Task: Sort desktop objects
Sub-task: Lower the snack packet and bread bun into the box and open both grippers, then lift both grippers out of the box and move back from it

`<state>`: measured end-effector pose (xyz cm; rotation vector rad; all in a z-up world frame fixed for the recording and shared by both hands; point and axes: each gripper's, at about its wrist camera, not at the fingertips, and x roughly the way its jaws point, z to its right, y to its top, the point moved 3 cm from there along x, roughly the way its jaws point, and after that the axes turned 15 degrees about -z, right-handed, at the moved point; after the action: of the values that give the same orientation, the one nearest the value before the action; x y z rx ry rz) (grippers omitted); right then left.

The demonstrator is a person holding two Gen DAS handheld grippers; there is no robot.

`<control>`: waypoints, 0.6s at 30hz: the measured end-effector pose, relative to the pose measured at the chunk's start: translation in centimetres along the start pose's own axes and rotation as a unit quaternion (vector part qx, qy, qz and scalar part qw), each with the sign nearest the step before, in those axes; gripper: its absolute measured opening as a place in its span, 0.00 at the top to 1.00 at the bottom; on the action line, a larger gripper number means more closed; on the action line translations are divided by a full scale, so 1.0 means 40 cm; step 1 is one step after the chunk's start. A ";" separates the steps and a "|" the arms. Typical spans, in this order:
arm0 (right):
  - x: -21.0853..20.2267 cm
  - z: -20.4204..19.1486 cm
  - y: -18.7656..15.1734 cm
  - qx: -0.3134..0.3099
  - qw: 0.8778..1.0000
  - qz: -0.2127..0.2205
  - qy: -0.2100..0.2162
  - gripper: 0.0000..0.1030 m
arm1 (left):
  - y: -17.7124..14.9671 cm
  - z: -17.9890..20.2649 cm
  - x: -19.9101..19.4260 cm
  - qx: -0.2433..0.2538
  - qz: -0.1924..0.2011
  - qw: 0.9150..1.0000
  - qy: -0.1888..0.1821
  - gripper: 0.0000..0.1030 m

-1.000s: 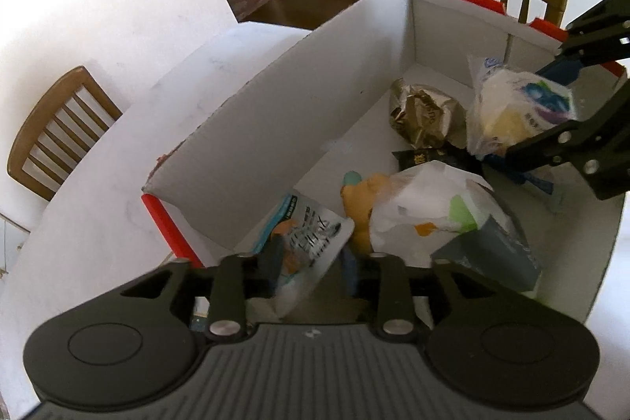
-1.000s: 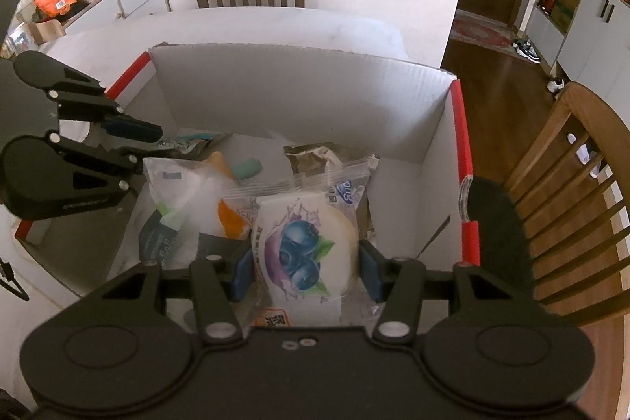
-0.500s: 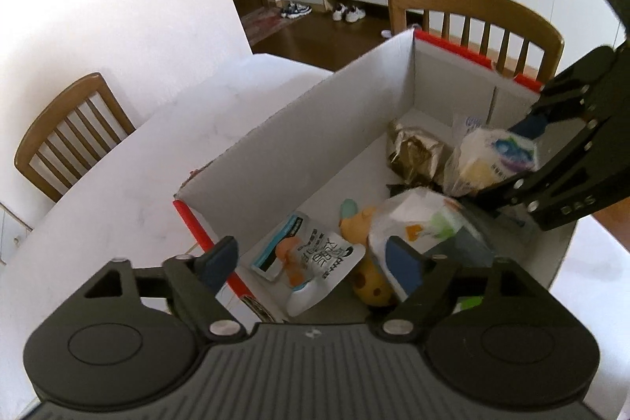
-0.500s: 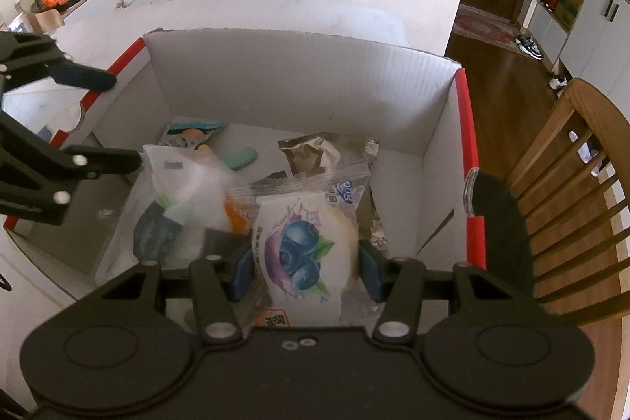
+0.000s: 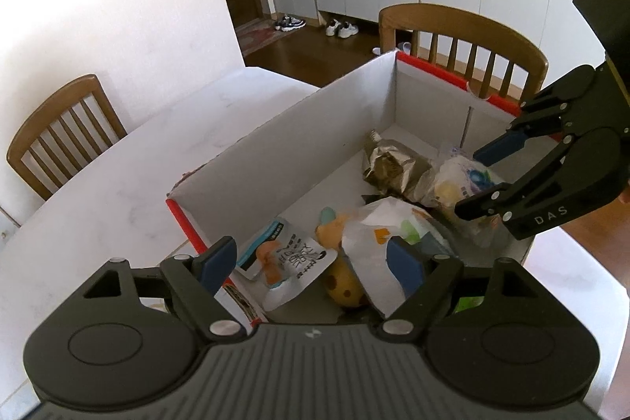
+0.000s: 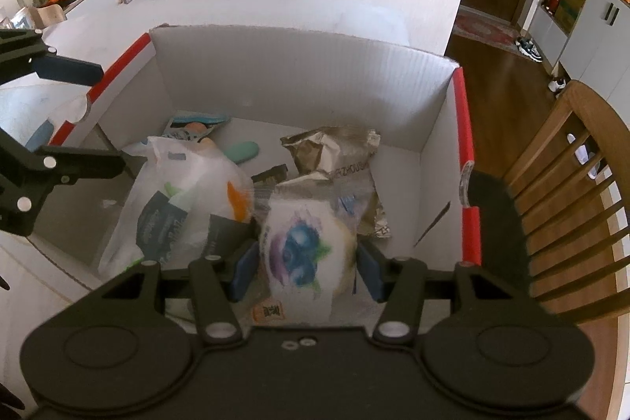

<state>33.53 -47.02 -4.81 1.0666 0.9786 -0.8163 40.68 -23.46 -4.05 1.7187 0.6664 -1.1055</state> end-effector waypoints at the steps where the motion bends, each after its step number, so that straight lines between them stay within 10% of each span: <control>1: -0.006 -0.001 -0.001 0.000 1.000 0.002 0.000 0.47 | -0.001 0.000 -0.003 -0.003 0.002 1.000 -0.003 0.19; 18: -0.132 -0.040 -0.026 -0.016 0.998 0.053 0.023 0.38 | -0.033 -0.011 -0.059 -0.050 0.016 0.998 -0.028 0.19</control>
<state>30.31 -45.37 -0.50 1.1043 0.9638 -0.6901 38.73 -22.41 -2.45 1.6021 0.6453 -1.0767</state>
